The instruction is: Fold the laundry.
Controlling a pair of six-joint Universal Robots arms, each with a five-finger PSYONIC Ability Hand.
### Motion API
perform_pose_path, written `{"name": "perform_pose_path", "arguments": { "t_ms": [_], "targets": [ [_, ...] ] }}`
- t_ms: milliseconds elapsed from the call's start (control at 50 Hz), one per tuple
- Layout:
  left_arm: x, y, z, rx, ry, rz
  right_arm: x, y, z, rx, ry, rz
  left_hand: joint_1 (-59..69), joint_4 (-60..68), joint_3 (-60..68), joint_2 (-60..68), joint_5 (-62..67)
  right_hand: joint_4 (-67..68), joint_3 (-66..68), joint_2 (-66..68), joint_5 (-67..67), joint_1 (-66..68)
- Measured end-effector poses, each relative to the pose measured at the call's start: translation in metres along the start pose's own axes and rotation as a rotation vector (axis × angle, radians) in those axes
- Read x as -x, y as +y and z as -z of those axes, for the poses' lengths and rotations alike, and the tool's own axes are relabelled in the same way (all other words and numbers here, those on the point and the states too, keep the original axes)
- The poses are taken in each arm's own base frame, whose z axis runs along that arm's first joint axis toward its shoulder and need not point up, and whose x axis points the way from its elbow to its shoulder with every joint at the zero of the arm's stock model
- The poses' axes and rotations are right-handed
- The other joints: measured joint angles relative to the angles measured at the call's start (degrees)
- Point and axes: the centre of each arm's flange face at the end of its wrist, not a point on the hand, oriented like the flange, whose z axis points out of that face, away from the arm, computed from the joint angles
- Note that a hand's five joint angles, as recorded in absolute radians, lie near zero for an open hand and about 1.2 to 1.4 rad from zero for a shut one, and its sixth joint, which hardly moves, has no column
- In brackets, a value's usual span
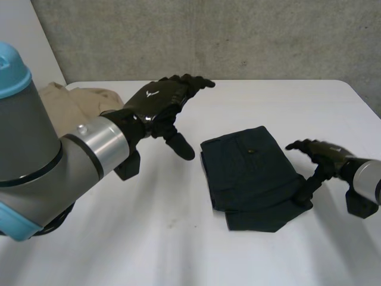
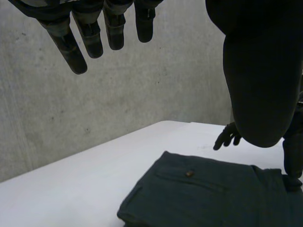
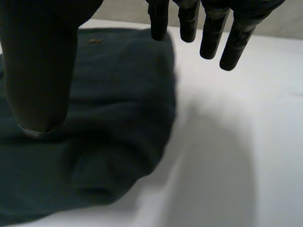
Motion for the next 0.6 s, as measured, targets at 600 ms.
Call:
{"name": "perform_pose_path", "arguments": {
  "t_ms": [600],
  "targets": [
    [0.005, 0.019, 0.002, 0.032, -0.015, 0.013, -0.005, 0.021, -0.043, -0.040, -0.029, 0.036, 0.00, 0.00, 0.00, 0.00, 0.00, 32.78, 35.33, 35.08, 28.66, 26.17]
  ]
}}
